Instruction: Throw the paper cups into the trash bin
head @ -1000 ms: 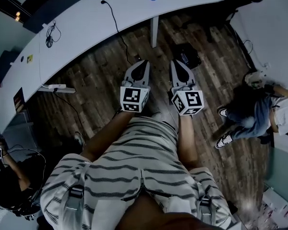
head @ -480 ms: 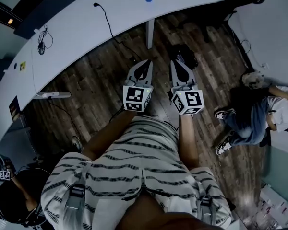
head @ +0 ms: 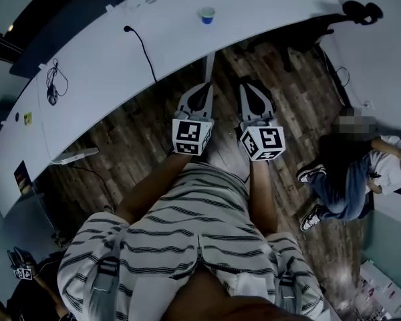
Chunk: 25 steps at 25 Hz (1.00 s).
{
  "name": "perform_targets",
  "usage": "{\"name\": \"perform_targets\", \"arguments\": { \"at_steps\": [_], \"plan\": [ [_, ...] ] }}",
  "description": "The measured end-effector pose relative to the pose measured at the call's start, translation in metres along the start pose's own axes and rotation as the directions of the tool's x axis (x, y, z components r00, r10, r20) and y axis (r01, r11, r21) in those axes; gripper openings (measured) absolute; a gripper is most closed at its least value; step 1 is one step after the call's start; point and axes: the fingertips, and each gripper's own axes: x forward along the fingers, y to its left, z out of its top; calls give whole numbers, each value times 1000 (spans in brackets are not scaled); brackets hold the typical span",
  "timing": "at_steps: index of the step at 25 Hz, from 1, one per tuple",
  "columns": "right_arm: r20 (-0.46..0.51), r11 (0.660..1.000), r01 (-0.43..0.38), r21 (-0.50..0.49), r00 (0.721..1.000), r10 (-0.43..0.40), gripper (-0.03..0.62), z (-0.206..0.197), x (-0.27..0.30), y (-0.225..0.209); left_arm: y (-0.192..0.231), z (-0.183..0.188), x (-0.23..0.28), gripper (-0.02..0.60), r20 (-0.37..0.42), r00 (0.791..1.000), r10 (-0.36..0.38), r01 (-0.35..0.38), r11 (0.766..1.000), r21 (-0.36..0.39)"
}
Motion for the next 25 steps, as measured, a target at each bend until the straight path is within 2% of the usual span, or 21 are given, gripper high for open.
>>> {"name": "perform_targets", "arguments": {
  "at_steps": [8,15,25],
  "plan": [
    [-6,999,44,3,999,-44,9,22,88,-28,61,26,80,23,-23,999,-28,28,1000,1],
    [-26,996,91,-9,995,-92,9,24,149,-47,104,34,136,23,-40,997,-62,62,998,11],
    [-49,987,153,-57,987,-156,9,26,201,-67,130,35,187,23,-77,990,-120,123,992,36]
  ]
}}
